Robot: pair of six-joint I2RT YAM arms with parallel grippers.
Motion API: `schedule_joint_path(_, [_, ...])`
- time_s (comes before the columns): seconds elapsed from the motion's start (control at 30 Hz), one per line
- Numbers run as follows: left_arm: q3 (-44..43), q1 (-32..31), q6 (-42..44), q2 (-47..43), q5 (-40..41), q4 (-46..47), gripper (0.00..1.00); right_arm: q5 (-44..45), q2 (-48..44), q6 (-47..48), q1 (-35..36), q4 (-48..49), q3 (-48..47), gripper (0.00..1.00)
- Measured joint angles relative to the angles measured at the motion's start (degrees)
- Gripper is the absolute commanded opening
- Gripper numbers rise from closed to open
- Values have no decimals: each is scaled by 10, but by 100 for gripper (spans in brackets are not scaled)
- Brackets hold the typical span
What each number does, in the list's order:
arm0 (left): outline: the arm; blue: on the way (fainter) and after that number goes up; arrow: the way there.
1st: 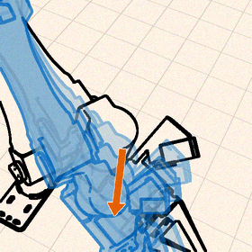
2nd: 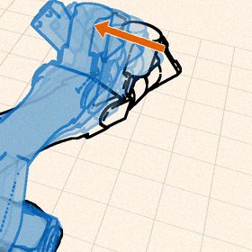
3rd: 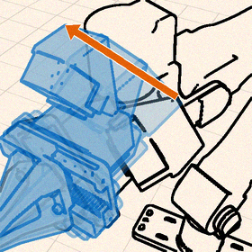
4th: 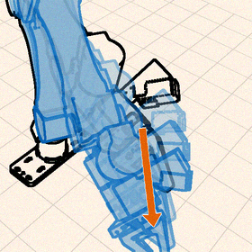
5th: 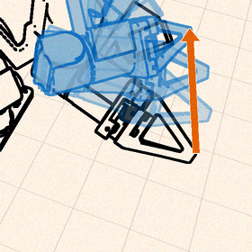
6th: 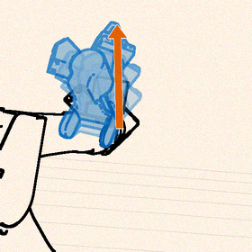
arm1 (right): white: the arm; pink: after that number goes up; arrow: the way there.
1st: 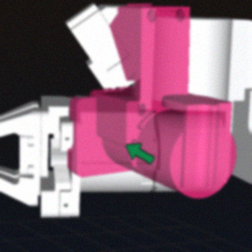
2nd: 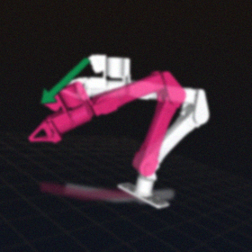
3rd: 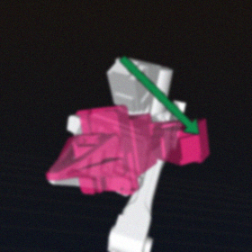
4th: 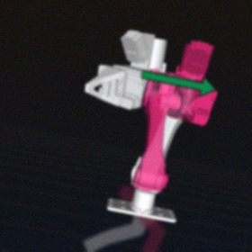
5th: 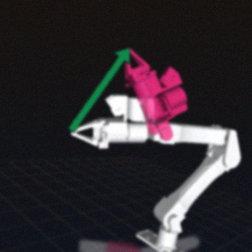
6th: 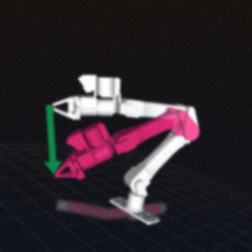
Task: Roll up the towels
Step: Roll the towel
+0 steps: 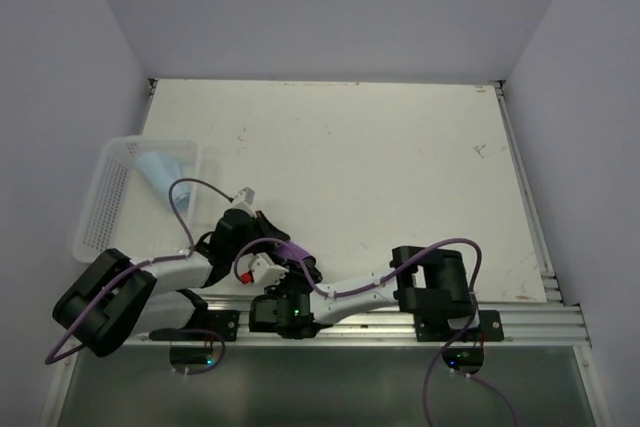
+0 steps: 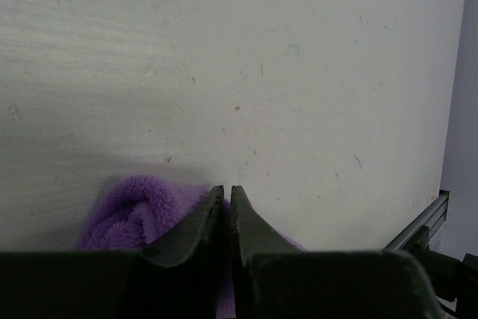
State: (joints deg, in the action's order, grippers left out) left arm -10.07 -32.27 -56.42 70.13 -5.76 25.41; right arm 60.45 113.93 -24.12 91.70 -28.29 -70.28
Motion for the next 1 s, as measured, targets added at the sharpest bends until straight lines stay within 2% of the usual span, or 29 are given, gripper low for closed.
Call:
schedule_joint_path(0.27, [2,0,0,4,3,10,13,-56,-111,-12,1,17,62,55])
schedule_joint_path(0.57, [3,0,0,7,4,15,12,-150,-283,-18,-15,72,142,55])
schedule_joint_path(0.63, [3,0,0,9,5,17,12,-191,-319,-30,-42,96,166,55])
schedule_joint_path(0.77, [7,0,0,10,5,24,12,-319,-379,-57,-164,161,236,58])
schedule_joint_path(0.87, [9,0,0,10,5,28,12,-401,-374,-73,-236,192,257,59])
schedule_joint_path(1.0, [14,0,-1,9,5,35,12,-500,-342,-98,-285,245,269,59])
